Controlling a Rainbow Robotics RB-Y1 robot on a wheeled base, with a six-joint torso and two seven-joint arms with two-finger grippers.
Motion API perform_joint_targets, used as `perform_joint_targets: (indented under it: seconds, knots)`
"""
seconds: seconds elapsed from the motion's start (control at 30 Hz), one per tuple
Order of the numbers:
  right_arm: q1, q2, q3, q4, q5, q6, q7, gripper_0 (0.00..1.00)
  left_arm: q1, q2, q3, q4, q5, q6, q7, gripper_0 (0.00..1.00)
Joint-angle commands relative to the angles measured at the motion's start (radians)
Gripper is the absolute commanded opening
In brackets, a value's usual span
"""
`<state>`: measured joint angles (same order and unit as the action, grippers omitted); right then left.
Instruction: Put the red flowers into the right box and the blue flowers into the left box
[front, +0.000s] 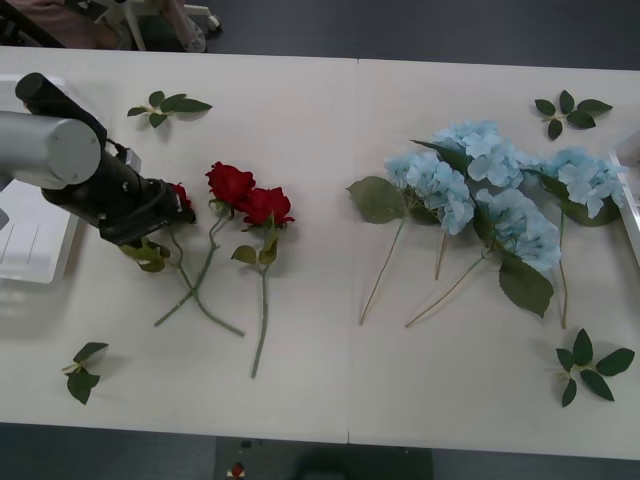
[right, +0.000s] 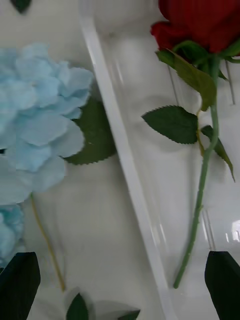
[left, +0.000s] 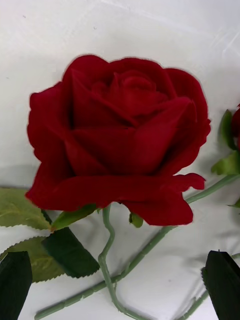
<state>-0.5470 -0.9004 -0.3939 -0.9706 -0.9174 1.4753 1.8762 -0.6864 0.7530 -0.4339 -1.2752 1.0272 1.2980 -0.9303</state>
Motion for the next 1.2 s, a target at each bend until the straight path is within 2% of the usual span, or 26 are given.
perform_joint_targets:
  seconds: [0.03,0.23,0.5,0.8,1.0,1.2]
  knots:
    - [-0.028,-0.025,-0.026,-0.077,-0.072,0.076,0.054,0.96,-0.061,-0.003,-0.048,0.025,-0.024,-0.005,-0.027,1.00]
    - [-0.028,0.001,-0.118,-0.123,-0.178,0.209,0.238,0.96,-0.085,-0.012,-0.101,0.036,-0.052,-0.006,-0.044,1.00]
    - [-0.028,0.009,-0.140,-0.134,-0.359,0.312,0.462,0.96,-0.085,-0.024,-0.111,0.050,-0.082,-0.008,-0.070,1.00]
    - [-0.027,0.034,-0.143,-0.132,-0.411,0.365,0.593,0.96,-0.085,-0.046,-0.111,0.089,-0.108,-0.011,-0.096,1.00]
    - [0.002,0.072,-0.137,-0.132,-0.296,0.312,0.560,0.96,-0.085,-0.064,-0.111,0.126,-0.124,-0.022,-0.113,1.00]
    - [0.004,0.118,-0.053,-0.132,-0.167,0.154,0.408,0.96,-0.085,-0.078,-0.135,0.151,-0.139,-0.063,-0.122,1.00]
